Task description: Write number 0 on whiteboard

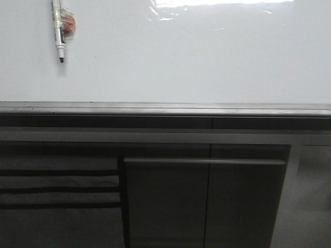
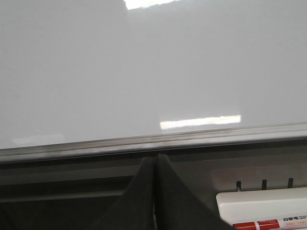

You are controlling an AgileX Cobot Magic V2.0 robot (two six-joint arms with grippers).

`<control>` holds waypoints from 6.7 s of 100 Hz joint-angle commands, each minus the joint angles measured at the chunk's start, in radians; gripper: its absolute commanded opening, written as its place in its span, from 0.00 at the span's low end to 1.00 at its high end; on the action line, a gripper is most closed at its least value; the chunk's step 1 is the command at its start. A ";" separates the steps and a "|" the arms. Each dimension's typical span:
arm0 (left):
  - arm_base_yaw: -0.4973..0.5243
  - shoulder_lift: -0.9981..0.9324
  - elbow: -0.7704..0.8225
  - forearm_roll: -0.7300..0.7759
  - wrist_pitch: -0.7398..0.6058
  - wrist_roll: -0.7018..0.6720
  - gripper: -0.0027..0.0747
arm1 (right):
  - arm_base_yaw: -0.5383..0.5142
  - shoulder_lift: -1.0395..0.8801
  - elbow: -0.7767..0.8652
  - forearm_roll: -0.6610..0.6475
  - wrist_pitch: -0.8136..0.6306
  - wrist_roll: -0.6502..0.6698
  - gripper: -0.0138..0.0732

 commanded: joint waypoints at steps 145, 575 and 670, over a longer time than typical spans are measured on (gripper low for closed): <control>-0.005 -0.016 -0.105 -0.058 -0.166 -0.007 0.01 | 0.001 -0.019 -0.176 -0.006 -0.036 -0.007 0.07; -0.233 1.430 -1.134 0.053 0.252 0.002 0.01 | 0.001 0.548 -0.659 0.065 0.478 -0.150 0.54; -0.866 1.223 -1.128 -0.093 0.916 0.498 0.01 | 0.511 1.071 -1.094 0.564 0.952 -0.973 0.54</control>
